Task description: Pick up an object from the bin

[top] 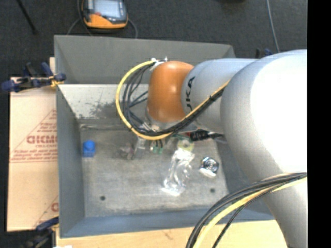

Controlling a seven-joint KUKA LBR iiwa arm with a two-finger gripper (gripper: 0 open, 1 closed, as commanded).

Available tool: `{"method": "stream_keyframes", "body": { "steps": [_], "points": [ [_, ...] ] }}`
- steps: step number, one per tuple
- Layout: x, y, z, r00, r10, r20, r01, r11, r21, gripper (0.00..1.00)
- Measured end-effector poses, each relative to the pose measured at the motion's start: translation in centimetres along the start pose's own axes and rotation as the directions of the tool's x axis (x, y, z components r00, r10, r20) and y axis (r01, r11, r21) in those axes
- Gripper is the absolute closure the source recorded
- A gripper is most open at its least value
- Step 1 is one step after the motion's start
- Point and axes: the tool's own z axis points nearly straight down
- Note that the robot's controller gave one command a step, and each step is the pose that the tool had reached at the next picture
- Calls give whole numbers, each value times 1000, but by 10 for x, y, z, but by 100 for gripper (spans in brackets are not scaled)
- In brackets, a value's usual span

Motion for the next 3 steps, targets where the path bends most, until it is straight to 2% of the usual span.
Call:
{"method": "stream_keyframes", "body": {
  "steps": [1,3],
  "points": [
    [-3,1,-61,1000,-1,1,1,1000,-1,100],
    [-7,1,-107,1000,-2,-2,2,1000,0,100]
  ]
}}
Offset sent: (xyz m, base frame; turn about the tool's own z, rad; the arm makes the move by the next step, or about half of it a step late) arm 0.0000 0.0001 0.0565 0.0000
